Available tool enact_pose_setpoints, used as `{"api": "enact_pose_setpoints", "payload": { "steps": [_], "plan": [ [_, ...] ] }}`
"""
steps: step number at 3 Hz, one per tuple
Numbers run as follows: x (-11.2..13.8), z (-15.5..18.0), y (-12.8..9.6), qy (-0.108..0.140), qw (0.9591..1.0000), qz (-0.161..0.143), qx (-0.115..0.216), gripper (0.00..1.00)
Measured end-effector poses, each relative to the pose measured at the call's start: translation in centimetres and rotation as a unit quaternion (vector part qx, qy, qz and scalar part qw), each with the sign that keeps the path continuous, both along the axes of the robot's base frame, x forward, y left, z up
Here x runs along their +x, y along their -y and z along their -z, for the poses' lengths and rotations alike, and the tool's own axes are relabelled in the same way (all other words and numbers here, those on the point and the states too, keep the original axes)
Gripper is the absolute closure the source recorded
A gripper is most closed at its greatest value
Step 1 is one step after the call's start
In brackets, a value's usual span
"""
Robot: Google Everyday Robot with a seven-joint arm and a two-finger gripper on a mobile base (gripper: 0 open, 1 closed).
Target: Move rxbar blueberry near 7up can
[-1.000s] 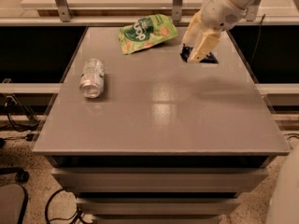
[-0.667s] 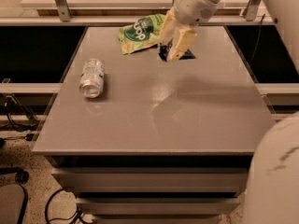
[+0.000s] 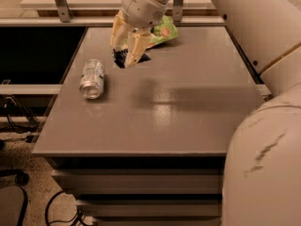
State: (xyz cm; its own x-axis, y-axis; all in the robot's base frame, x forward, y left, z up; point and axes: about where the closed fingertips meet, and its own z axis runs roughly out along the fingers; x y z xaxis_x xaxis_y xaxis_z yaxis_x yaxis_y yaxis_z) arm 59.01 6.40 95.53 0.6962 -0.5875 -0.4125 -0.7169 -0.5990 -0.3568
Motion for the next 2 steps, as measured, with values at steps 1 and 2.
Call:
{"api": "enact_pose_setpoints", "payload": {
  "steps": [1, 2],
  "plan": [
    [0.3, 0.0, -0.4, 0.004, 1.0, 0.002, 0.005, 1.0],
    [0.5, 0.4, -1.7, 0.004, 0.9999, -0.014, 0.007, 1.0]
  ]
}}
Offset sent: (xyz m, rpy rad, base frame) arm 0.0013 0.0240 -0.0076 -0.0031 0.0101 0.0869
